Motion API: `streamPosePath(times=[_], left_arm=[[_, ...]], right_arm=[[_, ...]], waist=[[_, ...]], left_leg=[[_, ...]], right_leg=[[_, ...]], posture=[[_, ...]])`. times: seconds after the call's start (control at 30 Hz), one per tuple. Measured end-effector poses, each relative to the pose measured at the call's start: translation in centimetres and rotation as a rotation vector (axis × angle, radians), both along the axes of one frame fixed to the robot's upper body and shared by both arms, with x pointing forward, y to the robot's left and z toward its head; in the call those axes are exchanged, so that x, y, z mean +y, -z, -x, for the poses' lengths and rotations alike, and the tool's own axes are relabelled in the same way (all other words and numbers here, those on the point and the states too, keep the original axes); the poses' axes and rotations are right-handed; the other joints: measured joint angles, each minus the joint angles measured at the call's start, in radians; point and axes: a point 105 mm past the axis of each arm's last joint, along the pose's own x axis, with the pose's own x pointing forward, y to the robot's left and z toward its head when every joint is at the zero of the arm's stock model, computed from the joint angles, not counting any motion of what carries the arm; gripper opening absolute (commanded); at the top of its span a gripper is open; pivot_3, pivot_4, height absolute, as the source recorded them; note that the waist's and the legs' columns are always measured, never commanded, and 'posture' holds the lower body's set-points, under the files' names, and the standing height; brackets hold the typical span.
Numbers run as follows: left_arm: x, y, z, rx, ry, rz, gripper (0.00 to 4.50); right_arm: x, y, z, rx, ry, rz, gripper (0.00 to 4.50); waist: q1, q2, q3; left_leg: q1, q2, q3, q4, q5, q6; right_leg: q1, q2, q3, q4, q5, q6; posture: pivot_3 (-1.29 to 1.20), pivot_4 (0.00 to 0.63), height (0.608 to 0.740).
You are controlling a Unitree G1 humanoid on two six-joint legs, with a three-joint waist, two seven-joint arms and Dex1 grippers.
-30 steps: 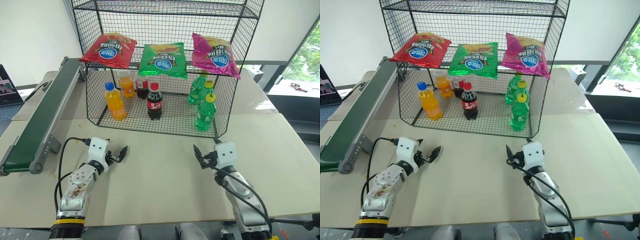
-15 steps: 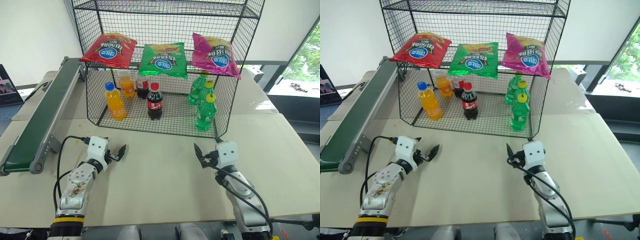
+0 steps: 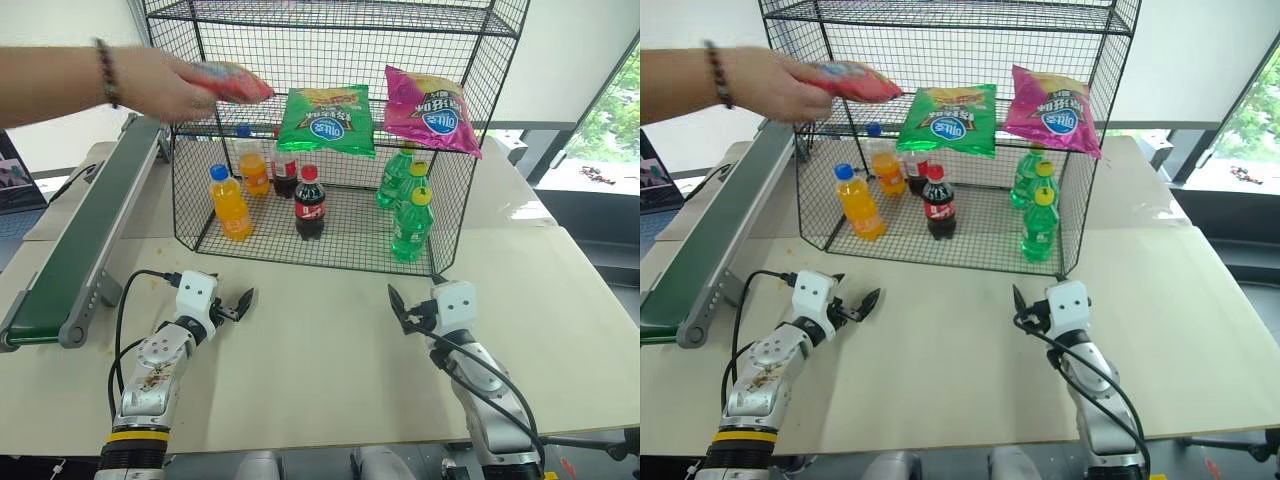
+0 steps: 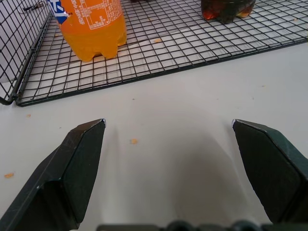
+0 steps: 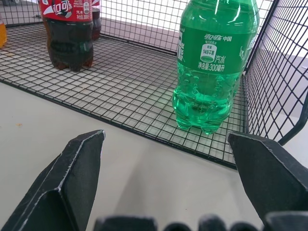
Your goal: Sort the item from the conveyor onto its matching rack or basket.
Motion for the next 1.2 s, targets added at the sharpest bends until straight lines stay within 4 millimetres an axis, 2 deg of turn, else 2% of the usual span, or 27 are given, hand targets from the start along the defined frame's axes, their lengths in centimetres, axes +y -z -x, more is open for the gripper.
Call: streamPosePath(times=[0.83,1.0,1.1,1.2], left_arm=[[0.5,-0.5,0.1,-0.012,0.01,0.01,4.49],[0.6,-1.4,2.0,0.022,0.1,0.152,4.49],[1.3,-2.5,4.0,0.047,0.136,0.206,4.49],[3.4,-3.3,6.3,0.097,0.081,0.323,4.49]], right_arm=[[0.2,0.0,0.0,0.0,-0.004,-0.003,4.5],[0.2,-0.3,-0.2,0.001,-0.047,0.02,4.5],[-0.4,-1.8,-0.7,-0.027,-0.104,0.049,4.5],[0.1,-3.5,-0.9,-0.05,-0.237,0.095,4.5]], waist=[[-0.001,0.0,0.0],[-0.005,0.0,0.001],[-0.012,0.001,0.001],[-0.024,0.0,0.002]], left_leg=[[0.0,0.0,0.0,0.0,0.0,0.0],[-0.001,0.0,0.0,-0.001,0.0,0.0],[0.0,0.001,0.0,-0.001,0.0,0.0],[0.0,0.001,-0.001,-0.001,0.0,0.001]], right_leg=[[0.0,0.0,0.0,0.0,0.0,0.0],[-0.001,0.0,0.0,0.0,0.0,-0.001],[0.0,0.0,0.0,0.0,-0.001,0.0],[0.0,0.0,-0.001,0.0,-0.002,-0.001]], posture=[[0.0,0.15,0.74],[0.0,0.15,0.74],[0.0,0.15,0.74],[0.0,0.15,0.74]])
